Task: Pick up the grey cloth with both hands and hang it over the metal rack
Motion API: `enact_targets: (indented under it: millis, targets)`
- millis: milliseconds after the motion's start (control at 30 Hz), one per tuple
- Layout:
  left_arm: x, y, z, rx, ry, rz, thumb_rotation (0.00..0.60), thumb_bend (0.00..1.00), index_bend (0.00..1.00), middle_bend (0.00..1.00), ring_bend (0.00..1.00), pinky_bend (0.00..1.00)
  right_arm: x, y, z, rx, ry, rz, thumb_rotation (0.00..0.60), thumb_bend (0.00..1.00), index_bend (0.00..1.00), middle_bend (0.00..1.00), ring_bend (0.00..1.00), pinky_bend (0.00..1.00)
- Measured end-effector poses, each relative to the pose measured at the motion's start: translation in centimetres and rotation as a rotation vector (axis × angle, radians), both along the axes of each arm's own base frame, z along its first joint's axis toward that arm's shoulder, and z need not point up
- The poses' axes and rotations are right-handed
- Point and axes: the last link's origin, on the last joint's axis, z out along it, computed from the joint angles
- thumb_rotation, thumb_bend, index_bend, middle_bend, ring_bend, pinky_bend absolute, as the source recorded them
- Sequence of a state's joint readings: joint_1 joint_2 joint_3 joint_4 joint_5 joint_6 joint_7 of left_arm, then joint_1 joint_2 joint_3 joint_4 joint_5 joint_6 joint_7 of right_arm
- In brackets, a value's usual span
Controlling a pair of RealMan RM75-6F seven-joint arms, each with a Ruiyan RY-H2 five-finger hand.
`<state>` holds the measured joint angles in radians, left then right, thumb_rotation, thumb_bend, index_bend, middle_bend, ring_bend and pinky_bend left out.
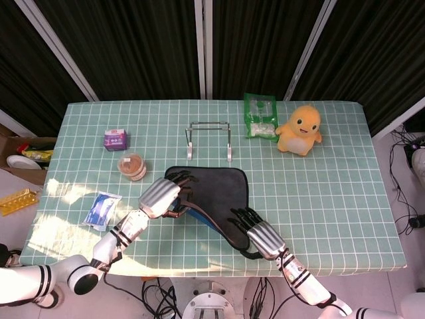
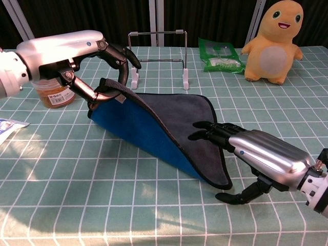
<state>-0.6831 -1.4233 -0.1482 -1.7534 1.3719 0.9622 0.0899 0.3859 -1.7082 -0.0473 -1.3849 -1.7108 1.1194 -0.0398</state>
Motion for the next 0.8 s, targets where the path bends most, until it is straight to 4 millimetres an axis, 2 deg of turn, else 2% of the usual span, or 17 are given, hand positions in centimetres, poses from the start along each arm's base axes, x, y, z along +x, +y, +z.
enact_targets:
  millis: [200, 367, 500, 633, 800]
  targets:
    - [-0.2, 0.1, 0.0, -0.006, -0.001, 0.008, 0.6, 0.48, 0.77, 0.2, 0.1, 0.21, -0.1, -0.5, -0.5, -0.017, -0.01, -0.034, 0.6, 0.33, 0.33, 0.0, 0.0, 0.0]
    - [-0.6, 0.1, 0.2, -0.001, -0.001, 0.017, 0.6, 0.48, 0.77, 0.2, 0.1, 0.21, 0.0, -0.9, -1.0, -0.016, -0.054, -0.062, 0.6, 0.36, 0.48, 0.0, 0.0, 0.0]
    - [-0.8, 0.1, 0.4, 0.003, -0.003, 0.024, 0.6, 0.48, 0.77, 0.2, 0.1, 0.21, 0.1, -1.1, -1.3, -0.005, -0.078, -0.072, 0.6, 0.39, 0.64, 0.03, 0.0, 0.0]
    - [-1.0, 0.1, 0.5, 0.0, -0.008, 0.035, 0.6, 0.48, 0.77, 0.2, 0.1, 0.21, 0.1, -1.3, -1.4, -0.01, -0.099, -0.076, 0.6, 0.44, 0.76, 0.05, 0.0, 0.0]
    - [-1.4, 0.2, 0.6, -0.004, -0.017, 0.052, 0.6, 0.48, 0.77, 0.2, 0.1, 0.21, 0.3, -1.9, -0.8, -0.055, -0.144, -0.085, 0.6, 0.46, 0.89, 0.11, 0.0, 0.0]
